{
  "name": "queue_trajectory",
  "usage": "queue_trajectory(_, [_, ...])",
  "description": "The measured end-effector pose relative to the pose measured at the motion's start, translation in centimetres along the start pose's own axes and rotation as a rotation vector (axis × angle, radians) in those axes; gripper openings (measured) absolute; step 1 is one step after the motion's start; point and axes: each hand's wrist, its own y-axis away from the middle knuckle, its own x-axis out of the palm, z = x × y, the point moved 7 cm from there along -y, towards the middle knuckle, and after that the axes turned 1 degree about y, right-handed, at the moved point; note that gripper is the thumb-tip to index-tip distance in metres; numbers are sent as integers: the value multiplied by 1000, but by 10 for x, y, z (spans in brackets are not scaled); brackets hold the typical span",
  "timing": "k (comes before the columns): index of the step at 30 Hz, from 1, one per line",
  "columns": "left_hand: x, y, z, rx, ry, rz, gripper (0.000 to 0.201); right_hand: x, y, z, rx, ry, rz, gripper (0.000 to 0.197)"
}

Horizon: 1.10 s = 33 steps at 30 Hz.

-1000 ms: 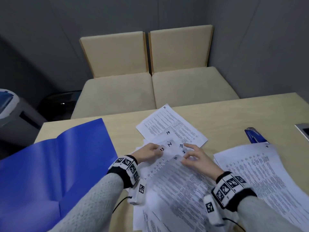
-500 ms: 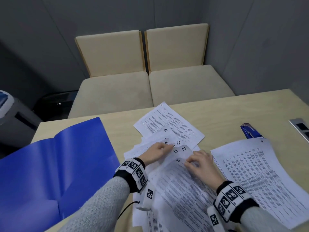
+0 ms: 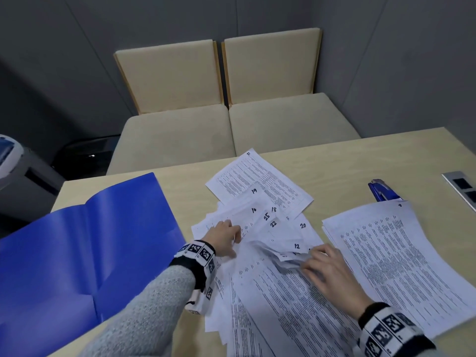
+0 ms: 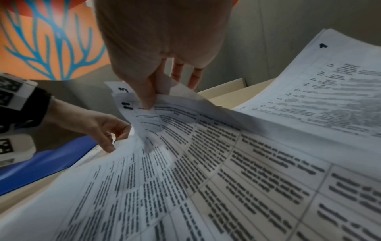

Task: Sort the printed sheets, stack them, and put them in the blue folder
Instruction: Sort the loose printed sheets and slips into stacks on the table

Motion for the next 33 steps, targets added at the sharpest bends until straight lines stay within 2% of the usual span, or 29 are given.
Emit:
queue_trajectory(4, [0, 4, 6, -10, 341, 26, 30, -6, -3, 3, 15, -32, -35, 25])
queue_trajectory(7, [-6, 7, 17, -50, 560, 30, 17, -6, -7, -2, 46, -87, -31, 14])
queue_trajectory(9, [-16, 11, 27, -74, 691, -32, 13, -6, -11, -13, 139, -190, -34, 5])
queue_trajectory(11, [-27, 16, 44, -114, 772, -141, 10, -9, -17, -30, 295, -341, -63, 8])
queue_trajectory(13, [-38, 22, 60, -155, 760, -246, 9, -14, -22, -47, 438, -466, -102, 11])
queue_trajectory(15, [-48, 28, 73, -200, 622, -336, 6, -14, -25, -58, 501, -487, -69, 11])
queue_trajectory(19, [-68, 36, 77, -212, 363, -477, 7, 4, -29, -56, 472, -448, 130, 11])
queue_trajectory(22, [-74, 40, 74, -192, 252, -528, 9, 12, -36, -56, 502, -473, 114, 13])
queue_trajectory(24, [-80, 44, 68, -156, 174, -617, 7, 16, -42, -60, 546, -493, 94, 5])
queue_trajectory(26, [-89, 50, 63, -133, 189, -705, 7, 23, -47, -64, 579, -523, 114, 6])
queue_trajectory(29, [-98, 51, 65, -151, 364, -657, 8, 32, -47, -64, 602, -611, 184, 9])
queue_trajectory(31, [-106, 52, 67, -129, 380, -590, 17, 35, -44, -62, 641, -684, 213, 10])
queue_trajectory(33, [-122, 60, 73, -125, 369, -619, 24, 34, -41, -61, 683, -771, 219, 9])
